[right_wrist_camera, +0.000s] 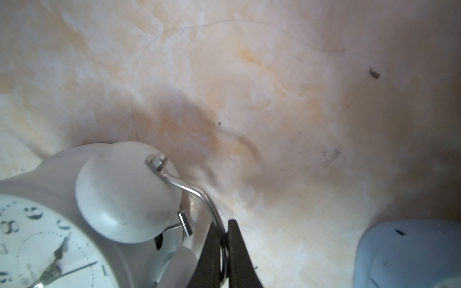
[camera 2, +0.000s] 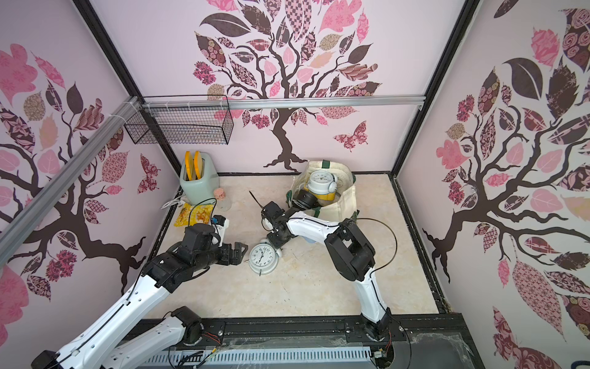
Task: Put the alarm clock into the canvas bag
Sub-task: Pick up the alarm from the center of the board, then place the alarm at the canvas bag.
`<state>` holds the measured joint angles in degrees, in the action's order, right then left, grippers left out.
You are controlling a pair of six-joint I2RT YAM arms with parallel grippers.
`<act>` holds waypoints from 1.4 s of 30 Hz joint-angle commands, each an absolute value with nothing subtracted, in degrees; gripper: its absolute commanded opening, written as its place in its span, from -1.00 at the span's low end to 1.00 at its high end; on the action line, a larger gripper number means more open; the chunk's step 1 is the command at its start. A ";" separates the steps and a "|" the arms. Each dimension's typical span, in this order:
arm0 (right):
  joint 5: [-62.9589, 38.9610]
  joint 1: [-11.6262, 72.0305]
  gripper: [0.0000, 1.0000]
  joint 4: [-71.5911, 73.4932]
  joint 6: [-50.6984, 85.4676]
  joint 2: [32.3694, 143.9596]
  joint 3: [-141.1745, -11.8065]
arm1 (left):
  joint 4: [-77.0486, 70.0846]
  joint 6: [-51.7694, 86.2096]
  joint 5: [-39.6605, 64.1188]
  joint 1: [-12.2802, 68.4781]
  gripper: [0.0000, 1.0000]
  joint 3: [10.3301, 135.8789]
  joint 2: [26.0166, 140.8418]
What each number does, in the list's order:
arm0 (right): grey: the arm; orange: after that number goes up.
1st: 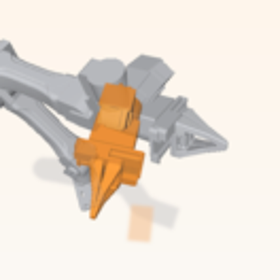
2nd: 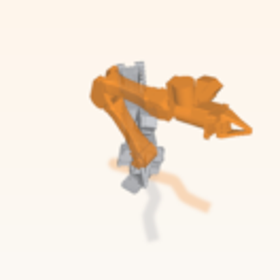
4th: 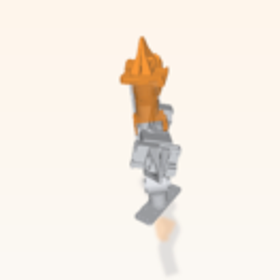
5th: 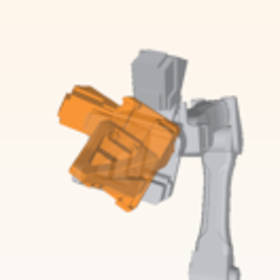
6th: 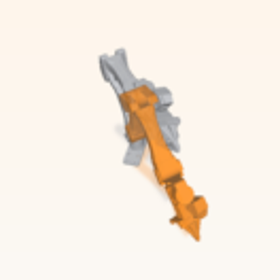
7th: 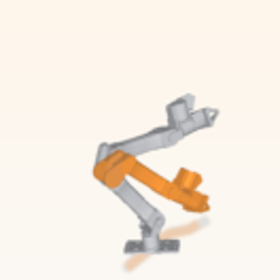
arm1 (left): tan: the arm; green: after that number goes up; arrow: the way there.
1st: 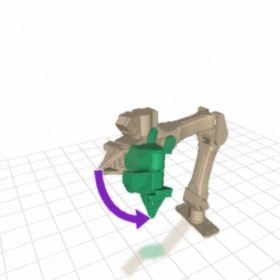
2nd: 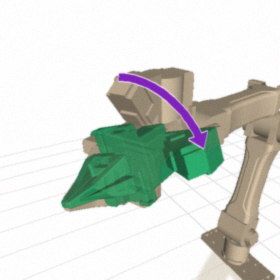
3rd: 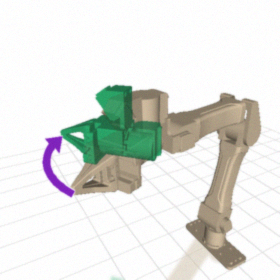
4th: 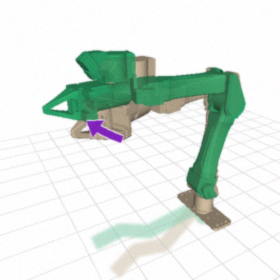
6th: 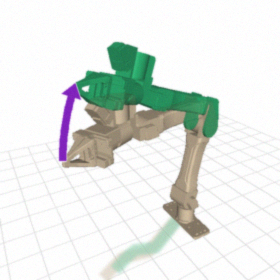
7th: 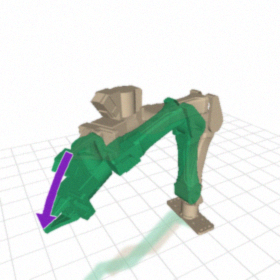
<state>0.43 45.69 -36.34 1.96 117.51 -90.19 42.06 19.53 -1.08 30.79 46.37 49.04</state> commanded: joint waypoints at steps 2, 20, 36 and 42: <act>4.11 45.97 -1.00 -37.71 4.21 106.39 -95.25 | 40.39 18.31 -1.93 30.58 0.96 45.91 48.59; 17.20 37.82 -1.00 -48.22 6.38 99.50 -127.52 | 37.48 17.05 -1.44 30.51 0.96 43.13 48.94; 19.34 30.67 -1.00 -54.05 8.48 103.85 -128.87 | 35.42 16.27 -1.04 30.65 0.96 40.47 47.63; 17.75 30.63 -1.00 -50.31 10.03 98.80 -116.76 | 35.51 15.91 -1.22 30.92 0.96 40.25 47.01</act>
<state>17.23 30.89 -53.67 8.64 103.72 -118.41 36.49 16.84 -1.23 30.79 41.85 47.97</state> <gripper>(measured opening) 0.076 0.981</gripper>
